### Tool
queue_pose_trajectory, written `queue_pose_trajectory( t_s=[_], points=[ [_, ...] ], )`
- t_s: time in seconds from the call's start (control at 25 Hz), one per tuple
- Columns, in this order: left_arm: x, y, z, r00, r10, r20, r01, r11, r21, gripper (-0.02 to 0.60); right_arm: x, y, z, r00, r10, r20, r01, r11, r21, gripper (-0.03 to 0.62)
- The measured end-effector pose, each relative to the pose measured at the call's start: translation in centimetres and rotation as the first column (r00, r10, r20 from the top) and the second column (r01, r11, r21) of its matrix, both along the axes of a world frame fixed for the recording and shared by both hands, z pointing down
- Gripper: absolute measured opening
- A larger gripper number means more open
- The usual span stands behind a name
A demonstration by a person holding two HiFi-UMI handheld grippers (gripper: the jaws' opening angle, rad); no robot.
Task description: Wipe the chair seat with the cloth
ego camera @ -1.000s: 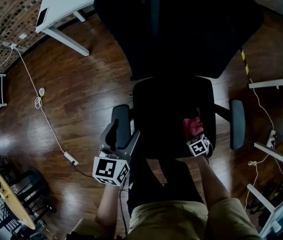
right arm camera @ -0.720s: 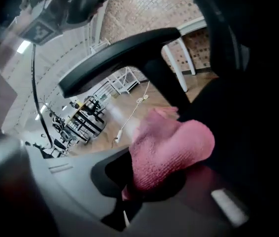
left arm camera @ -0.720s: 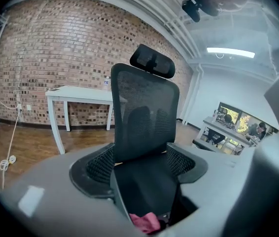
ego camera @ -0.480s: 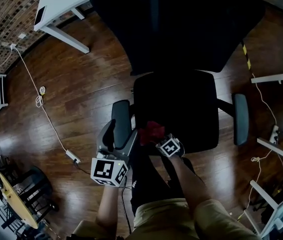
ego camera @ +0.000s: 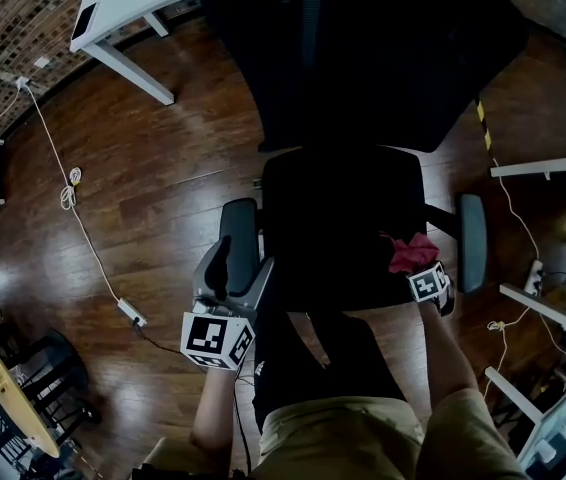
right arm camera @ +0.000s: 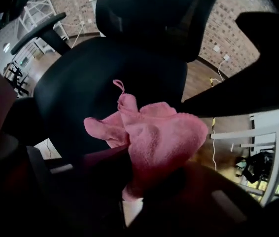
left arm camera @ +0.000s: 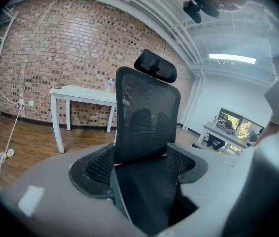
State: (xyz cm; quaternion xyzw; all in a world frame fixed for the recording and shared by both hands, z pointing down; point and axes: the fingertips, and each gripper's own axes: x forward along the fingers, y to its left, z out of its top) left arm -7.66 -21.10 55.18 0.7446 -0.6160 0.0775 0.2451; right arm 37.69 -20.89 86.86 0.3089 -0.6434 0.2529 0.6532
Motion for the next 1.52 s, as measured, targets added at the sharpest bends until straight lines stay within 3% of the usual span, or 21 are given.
queue_pose_trajectory(
  t_s=[0.04, 0.12, 0.16, 0.24, 0.36, 0.4, 0.44, 0.48, 0.6, 0.68, 0.76, 0.84, 0.92, 1.0, 1.12, 1.24, 1.32, 1.36, 1.44, 1.52],
  points=[
    [-0.1, 0.1, 0.1, 1.000, -0.004, -0.002, 0.004, 1.000, 0.001, 0.313, -1.2, 0.5, 0.0, 1.000, 0.006, 0.016, -0.006, 1.000, -0.019, 0.021],
    [-0.2, 0.3, -0.1, 1.000, -0.010, -0.003, 0.010, 1.000, 0.003, 0.313, -7.3, 2.6, 0.0, 0.982, 0.031, 0.189, -0.016, 0.996, -0.083, 0.021],
    [-0.4, 0.3, -0.2, 1.000, -0.013, -0.001, 0.013, 1.000, 0.002, 0.313, -12.0, 3.9, -0.2, 0.950, 0.015, 0.311, 0.018, 0.994, -0.104, 0.021],
    [-0.7, 0.3, -0.4, 1.000, -0.024, 0.001, 0.024, 1.000, -0.006, 0.313, -22.0, 7.1, -1.2, 0.854, -0.072, 0.516, 0.146, 0.984, -0.104, 0.021],
    [-1.0, 0.7, -0.5, 0.999, -0.032, 0.008, 0.032, 0.999, -0.009, 0.313, -34.8, 12.7, -3.0, 0.688, -0.122, 0.715, 0.273, 0.957, -0.100, 0.021],
    [-1.2, 0.8, -0.5, 0.999, -0.034, 0.013, 0.034, 0.999, -0.008, 0.313, -38.0, 14.3, -3.3, 0.653, -0.108, 0.750, 0.288, 0.951, -0.114, 0.022],
    [-1.5, 1.0, -0.6, 0.999, -0.038, 0.020, 0.038, 0.999, -0.010, 0.316, -40.2, 15.6, -3.2, 0.643, -0.095, 0.760, 0.299, 0.945, -0.135, 0.023],
    [-1.8, 1.2, -0.6, 0.999, -0.041, 0.026, 0.042, 0.999, -0.014, 0.319, -41.3, 16.5, -2.7, 0.659, -0.083, 0.748, 0.301, 0.940, -0.161, 0.023],
    [-2.1, 1.6, -0.5, 0.998, -0.048, 0.030, 0.049, 0.998, -0.026, 0.321, -38.5, 16.1, -0.3, 0.743, -0.050, 0.667, 0.239, 0.951, -0.195, 0.021],
    [-1.9, 1.5, -0.7, 0.998, -0.049, 0.030, 0.050, 0.998, -0.031, 0.321, -30.7, 13.9, 1.7, 0.855, -0.054, 0.515, 0.168, 0.970, -0.178, 0.021],
    [-1.7, 1.5, -0.3, 0.999, -0.045, 0.024, 0.046, 0.998, -0.031, 0.321, -19.8, 11.3, 3.6, 0.953, -0.002, 0.304, 0.054, 0.985, -0.163, 0.021],
    [-1.3, 1.5, 0.3, 0.999, -0.042, 0.013, 0.042, 0.999, -0.033, 0.321, -10.8, 8.7, 3.3, 0.971, 0.102, 0.215, -0.074, 0.988, -0.133, 0.021],
    [-0.5, 1.2, 0.2, 1.000, -0.030, 0.003, 0.030, 0.999, -0.032, 0.321, -5.4, 4.9, 1.0, 0.966, 0.140, 0.219, -0.133, 0.990, -0.047, 0.021],
    [0.2, 1.0, 0.2, 1.000, -0.010, -0.003, 0.010, 1.000, -0.020, 0.321, -2.2, 2.3, -0.5, 0.970, 0.130, 0.208, -0.135, 0.991, 0.012, 0.021],
    [0.5, 0.9, 0.1, 1.000, 0.000, -0.005, 0.000, 1.000, -0.003, 0.321, -0.6, 1.7, -0.6, 0.986, 0.103, 0.127, -0.109, 0.993, 0.042, 0.021],
    [0.1, 1.2, -0.3, 1.000, -0.016, 0.002, 0.016, 1.000, 0.011, 0.321, -2.7, 3.9, 0.0, 0.969, 0.220, 0.110, -0.223, 0.975, 0.016, 0.021],
    [-0.5, 1.5, -0.6, 1.000, -0.022, 0.013, 0.022, 1.000, 0.018, 0.321, -10.1, 6.5, -0.3, 0.936, 0.206, 0.287, -0.201, 0.978, -0.044, 0.021],
    [-0.8, 1.7, -0.8, 0.999, -0.029, 0.018, 0.028, 0.999, 0.019, 0.321, -15.3, 8.0, -0.7, 0.899, 0.152, 0.410, -0.136, 0.988, -0.069, 0.021],
    [-1.3, 1.9, -1.2, 0.999, -0.045, 0.024, 0.045, 0.999, 0.017, 0.324, -25.9, 11.9, -2.2, 0.789, 0.008, 0.614, 0.059, 0.994, -0.089, 0.021],
    [-1.7, 2.4, -1.2, 0.998, -0.053, 0.028, 0.052, 0.998, 0.019, 0.324, -34.7, 16.1, -3.7, 0.671, -0.114, 0.732, 0.249, 0.965, -0.078, 0.021]
  ],
)
